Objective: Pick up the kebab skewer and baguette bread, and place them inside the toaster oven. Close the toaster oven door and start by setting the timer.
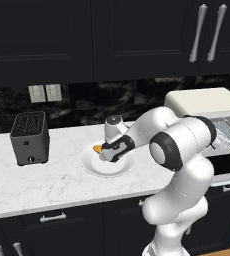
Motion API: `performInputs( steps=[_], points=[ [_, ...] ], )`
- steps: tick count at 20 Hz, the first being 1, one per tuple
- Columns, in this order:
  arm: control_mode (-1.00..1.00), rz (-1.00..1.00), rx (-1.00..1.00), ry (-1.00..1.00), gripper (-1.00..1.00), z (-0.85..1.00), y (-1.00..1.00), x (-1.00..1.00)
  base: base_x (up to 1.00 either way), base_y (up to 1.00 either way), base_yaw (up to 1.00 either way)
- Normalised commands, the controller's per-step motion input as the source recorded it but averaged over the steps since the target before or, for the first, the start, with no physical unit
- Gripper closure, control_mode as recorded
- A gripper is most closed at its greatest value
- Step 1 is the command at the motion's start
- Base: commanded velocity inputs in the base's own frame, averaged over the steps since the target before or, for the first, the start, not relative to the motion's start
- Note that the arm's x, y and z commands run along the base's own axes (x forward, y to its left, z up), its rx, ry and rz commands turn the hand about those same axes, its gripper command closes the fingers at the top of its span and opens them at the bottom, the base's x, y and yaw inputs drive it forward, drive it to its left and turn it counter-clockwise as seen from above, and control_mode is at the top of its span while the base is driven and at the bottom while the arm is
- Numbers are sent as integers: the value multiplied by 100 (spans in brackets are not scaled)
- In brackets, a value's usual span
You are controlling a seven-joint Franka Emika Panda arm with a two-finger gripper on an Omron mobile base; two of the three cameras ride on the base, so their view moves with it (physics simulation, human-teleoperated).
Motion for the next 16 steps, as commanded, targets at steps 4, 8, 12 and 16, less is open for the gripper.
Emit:
performInputs(
  steps=[4,8,12,16],
  points=[
    [-100,0,0,0,-100,-16,7,10,0,0,0],
    [-100,0,0,0,-100,-18,5,0,0,0,0],
    [-100,1,0,0,-100,-8,0,4,0,0,0],
    [-100,1,0,0,-100,-2,0,22,0,0,0]
  ],
)
